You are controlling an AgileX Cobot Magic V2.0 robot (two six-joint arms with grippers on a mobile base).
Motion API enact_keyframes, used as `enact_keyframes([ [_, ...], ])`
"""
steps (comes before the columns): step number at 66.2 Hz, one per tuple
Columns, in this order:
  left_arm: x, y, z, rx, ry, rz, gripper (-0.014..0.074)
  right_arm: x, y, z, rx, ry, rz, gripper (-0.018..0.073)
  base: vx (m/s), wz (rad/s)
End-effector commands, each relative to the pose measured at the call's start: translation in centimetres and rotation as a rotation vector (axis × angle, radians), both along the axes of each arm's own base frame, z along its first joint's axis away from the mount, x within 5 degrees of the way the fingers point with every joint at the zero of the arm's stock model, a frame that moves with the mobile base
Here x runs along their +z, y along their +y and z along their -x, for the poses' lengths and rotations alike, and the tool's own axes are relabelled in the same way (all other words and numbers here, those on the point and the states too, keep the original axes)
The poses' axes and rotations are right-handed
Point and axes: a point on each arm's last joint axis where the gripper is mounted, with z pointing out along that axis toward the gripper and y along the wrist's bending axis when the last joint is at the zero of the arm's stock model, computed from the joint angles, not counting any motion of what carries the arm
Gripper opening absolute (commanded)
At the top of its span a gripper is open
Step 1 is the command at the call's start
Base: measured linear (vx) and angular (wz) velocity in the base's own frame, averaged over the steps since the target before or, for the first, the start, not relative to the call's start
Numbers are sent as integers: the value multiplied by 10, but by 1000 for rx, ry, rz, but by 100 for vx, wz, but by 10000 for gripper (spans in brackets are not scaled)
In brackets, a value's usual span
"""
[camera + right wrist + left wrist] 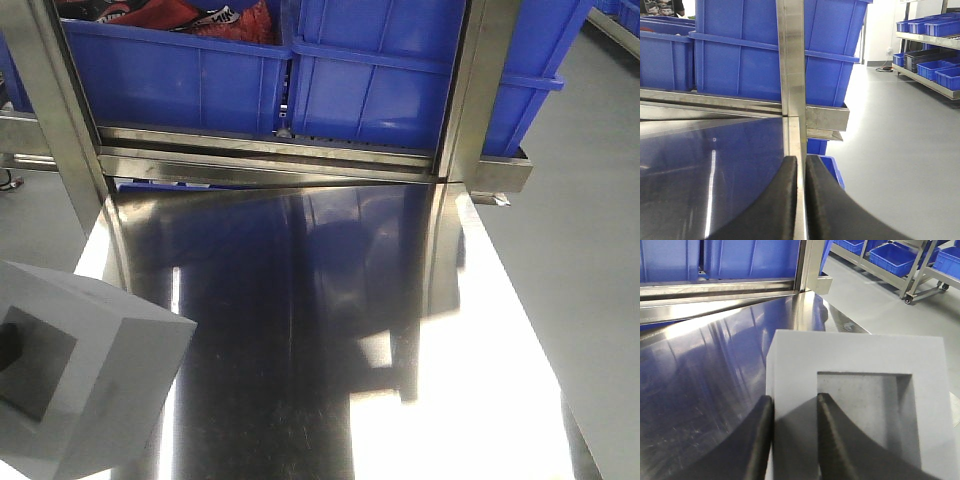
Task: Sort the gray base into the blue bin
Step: 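Lift the gray block with the left gripper toward the robot, then turn the base away from the table holding the block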
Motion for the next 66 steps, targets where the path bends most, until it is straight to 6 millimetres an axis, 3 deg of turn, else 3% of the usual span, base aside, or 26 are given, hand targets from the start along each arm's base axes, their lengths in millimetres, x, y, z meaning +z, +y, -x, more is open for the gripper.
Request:
enact_keyframes([
  [1,17,-1,-1,15,-89,83,-6,9,0,1,-2,-92,13,-4,0,0],
  [66,17,-1,-1,15,-89,83,-6,9,0,1,-2,-92,13,-4,0,0],
])
